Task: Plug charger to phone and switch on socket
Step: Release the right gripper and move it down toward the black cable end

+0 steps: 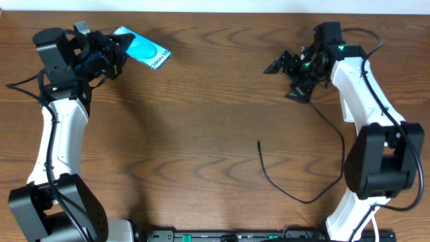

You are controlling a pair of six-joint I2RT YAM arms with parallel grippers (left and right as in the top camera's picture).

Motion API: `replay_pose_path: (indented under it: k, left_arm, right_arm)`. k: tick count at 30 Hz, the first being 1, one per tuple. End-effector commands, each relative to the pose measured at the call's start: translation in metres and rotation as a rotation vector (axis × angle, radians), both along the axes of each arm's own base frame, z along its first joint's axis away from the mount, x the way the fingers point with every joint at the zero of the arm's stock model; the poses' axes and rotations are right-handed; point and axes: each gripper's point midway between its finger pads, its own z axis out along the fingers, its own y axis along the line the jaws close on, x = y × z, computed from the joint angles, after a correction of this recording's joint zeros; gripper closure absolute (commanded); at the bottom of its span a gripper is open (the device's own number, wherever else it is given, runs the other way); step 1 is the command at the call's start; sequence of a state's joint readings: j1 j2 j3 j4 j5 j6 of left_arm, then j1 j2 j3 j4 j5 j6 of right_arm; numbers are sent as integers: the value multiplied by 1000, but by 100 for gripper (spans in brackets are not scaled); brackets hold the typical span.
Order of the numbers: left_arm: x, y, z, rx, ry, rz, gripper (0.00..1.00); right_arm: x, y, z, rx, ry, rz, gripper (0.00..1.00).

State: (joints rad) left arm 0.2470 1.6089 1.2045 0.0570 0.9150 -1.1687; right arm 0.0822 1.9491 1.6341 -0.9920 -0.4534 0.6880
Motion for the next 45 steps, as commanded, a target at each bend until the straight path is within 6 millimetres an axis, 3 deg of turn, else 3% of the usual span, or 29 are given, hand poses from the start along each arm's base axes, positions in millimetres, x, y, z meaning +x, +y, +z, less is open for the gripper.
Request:
replay_pose_path:
  k: [1, 7, 16, 23, 34, 45]
  left_arm:
    - [-8, -9, 2, 4, -16, -74, 93]
    - [-18, -20, -15, 35, 39, -118, 93]
    - [-23, -40, -20, 58, 44, -171, 93]
    - [-25, -46, -22, 65, 45, -188, 93]
    - [-27, -46, -25, 76, 50, -195, 93]
    - [-28, -44, -30, 94, 67, -189, 93]
  right_arm:
    - [-11, -20, 30, -288, -103, 139, 1]
    - [-56, -10, 16, -416, 31, 320, 3]
    - [-86, -1, 1, -443, 157, 418, 3]
    - [-109, 17, -44, -452, 282, 508, 3]
    - [-127, 52, -102, -460, 386, 609, 3]
    - [-132, 56, -108, -470, 407, 615, 9]
